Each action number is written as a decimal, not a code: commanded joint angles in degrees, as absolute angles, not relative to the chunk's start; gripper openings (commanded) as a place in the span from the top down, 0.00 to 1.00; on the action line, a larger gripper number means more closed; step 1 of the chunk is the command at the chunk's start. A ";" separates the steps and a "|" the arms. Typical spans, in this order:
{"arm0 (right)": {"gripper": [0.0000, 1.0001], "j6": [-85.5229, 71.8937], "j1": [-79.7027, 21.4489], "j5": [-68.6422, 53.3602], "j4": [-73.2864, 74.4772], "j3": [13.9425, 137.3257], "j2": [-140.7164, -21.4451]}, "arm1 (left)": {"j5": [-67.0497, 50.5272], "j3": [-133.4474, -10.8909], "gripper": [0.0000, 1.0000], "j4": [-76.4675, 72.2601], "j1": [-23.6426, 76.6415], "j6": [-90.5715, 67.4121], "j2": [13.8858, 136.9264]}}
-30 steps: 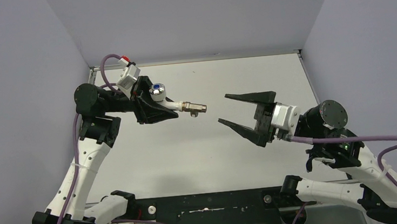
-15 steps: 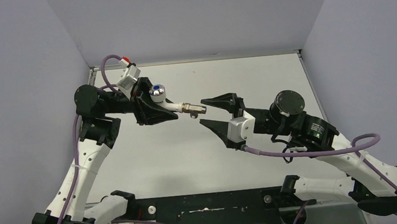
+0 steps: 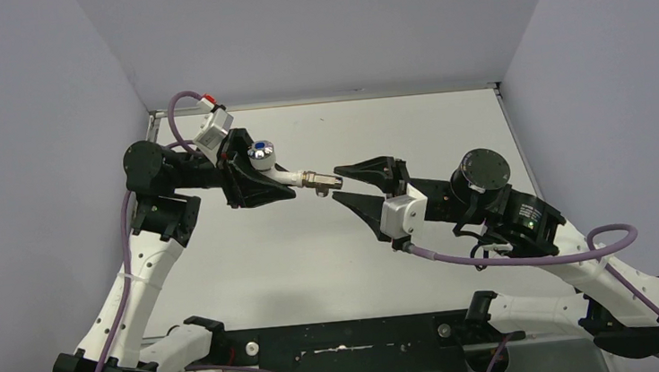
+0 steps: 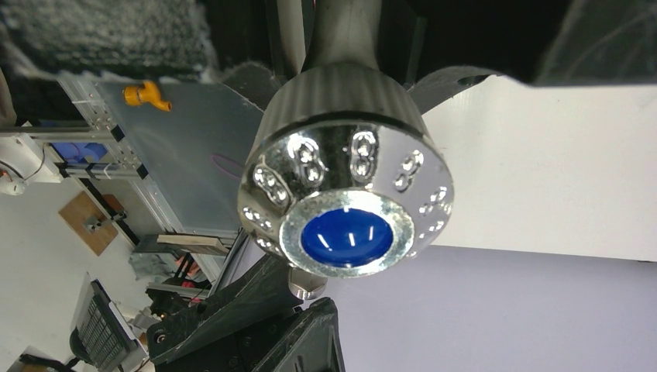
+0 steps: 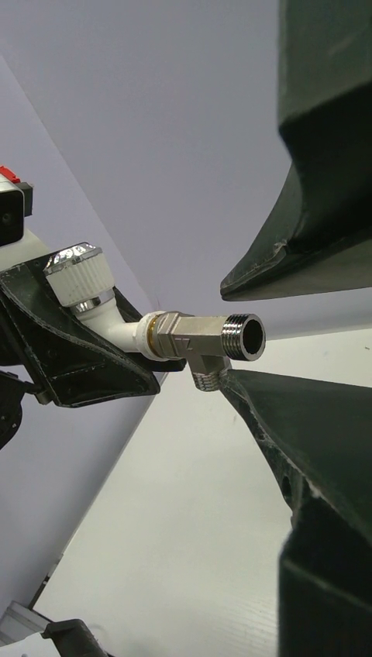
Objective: Install the water faucets
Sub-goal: Screw the water faucet onto the adaptor.
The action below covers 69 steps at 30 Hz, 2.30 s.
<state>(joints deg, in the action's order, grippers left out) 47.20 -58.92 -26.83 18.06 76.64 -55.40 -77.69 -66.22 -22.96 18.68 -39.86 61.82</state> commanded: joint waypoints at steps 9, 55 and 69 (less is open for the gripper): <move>0.63 47.11 -58.89 -25.39 14.20 77.26 -55.63 | -77.15 -67.01 1.00 -25.82 18.46 -40.30 60.32; 1.00 12.57 -58.90 -21.08 3.30 73.17 -56.86 | -77.45 -67.76 1.00 -26.01 18.46 -38.30 60.54; 1.00 -17.31 -58.94 -11.25 0.44 68.71 -55.81 | -76.77 -68.41 1.00 -25.96 18.46 -37.39 61.10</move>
